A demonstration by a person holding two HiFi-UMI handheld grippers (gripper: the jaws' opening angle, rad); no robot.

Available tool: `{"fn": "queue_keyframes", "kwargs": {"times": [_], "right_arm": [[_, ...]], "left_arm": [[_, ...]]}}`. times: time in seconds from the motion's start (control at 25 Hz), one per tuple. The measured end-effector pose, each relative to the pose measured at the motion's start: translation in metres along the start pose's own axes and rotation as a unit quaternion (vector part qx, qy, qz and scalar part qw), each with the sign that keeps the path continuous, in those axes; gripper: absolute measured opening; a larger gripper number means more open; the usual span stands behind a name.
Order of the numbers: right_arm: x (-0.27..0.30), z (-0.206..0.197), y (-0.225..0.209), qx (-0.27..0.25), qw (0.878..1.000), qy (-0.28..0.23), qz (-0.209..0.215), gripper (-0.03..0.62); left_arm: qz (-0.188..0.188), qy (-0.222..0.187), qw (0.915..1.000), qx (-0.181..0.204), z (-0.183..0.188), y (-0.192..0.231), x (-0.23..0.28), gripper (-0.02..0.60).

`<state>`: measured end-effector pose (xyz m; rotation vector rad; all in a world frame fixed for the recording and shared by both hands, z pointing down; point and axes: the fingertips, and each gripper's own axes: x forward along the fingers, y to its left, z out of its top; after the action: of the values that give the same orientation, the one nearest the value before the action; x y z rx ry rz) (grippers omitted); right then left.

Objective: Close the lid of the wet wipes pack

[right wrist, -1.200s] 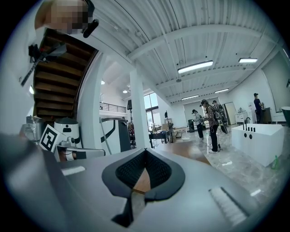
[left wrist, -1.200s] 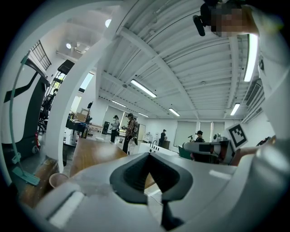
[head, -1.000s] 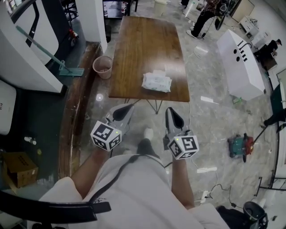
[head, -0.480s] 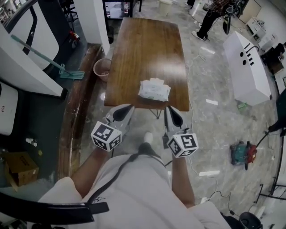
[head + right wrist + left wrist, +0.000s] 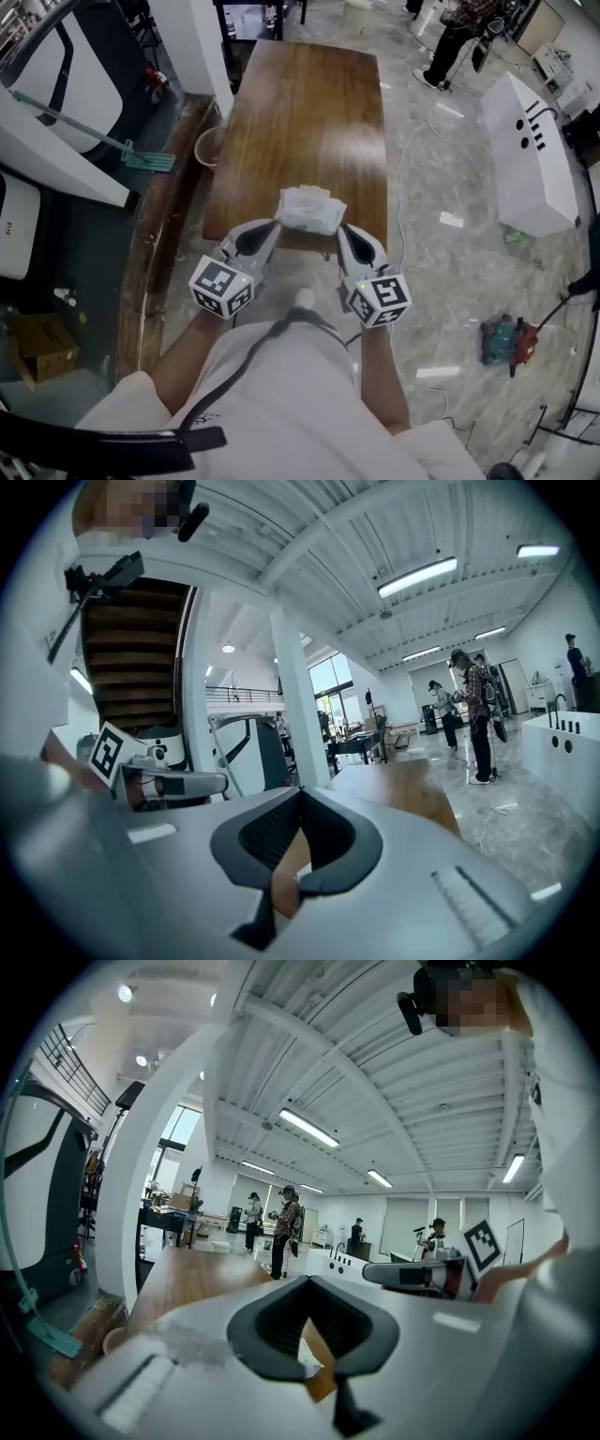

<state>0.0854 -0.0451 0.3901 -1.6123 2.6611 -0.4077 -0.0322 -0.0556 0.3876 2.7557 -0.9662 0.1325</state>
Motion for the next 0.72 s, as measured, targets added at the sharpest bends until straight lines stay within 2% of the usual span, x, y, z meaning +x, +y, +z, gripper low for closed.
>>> {"fn": "queue_keyframes", "kwargs": {"times": [0.44,0.72], "right_arm": [[0.033,-0.006,-0.060,-0.007,0.997,0.039,0.067,0.009],[0.052,-0.018,-0.075,0.007,0.995,0.055,0.085,0.009]], "left_arm": [[0.044,0.004,0.9988,-0.018,-0.005,0.013,0.068,0.002],[0.049,0.014,0.9985,-0.021,-0.011,0.024,0.088,0.002]]}}
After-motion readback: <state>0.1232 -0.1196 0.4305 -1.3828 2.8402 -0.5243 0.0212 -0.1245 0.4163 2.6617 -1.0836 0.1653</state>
